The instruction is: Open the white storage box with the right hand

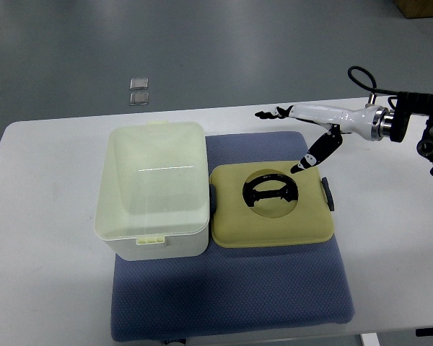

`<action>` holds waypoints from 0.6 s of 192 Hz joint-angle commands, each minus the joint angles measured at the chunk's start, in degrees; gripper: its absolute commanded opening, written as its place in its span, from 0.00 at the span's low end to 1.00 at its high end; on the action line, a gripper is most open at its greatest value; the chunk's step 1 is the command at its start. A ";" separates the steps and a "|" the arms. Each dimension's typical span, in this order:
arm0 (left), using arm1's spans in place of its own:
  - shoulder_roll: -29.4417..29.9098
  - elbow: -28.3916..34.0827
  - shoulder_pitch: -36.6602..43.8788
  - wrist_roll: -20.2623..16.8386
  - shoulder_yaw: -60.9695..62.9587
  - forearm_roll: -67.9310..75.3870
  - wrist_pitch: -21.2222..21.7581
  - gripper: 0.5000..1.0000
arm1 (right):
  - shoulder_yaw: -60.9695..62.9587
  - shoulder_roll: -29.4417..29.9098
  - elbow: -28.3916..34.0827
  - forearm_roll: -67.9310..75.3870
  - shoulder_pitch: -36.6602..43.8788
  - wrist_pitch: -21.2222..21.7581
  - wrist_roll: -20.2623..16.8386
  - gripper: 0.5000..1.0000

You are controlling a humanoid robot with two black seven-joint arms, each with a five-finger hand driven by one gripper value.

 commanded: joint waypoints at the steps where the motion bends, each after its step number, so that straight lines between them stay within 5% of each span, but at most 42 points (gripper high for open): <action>1: 0.00 -0.32 -0.02 0.09 0.00 0.00 -0.05 1.00 | 5.87 1.99 -4.04 16.34 0.24 -0.59 -3.80 0.91; 32: 0.00 -0.41 0.07 0.09 0.00 0.00 0.04 1.00 | 11.86 8.41 -8.96 38.24 -0.29 -5.43 -7.67 0.91; 33: 0.00 -0.41 -0.02 0.09 -0.08 0.00 0.12 1.00 | 13.16 11.11 -11.75 50.51 -0.37 -8.82 -9.58 0.91; 53: 0.00 -0.41 -0.02 0.09 -0.08 0.00 0.21 1.00 | 13.44 14.47 -16.69 70.48 -0.38 -14.04 -10.04 0.91; 115: 0.00 -0.50 0.07 0.18 0.09 0.00 0.03 1.00 | 13.79 24.67 -19.86 77.71 -2.75 -14.30 -9.25 0.91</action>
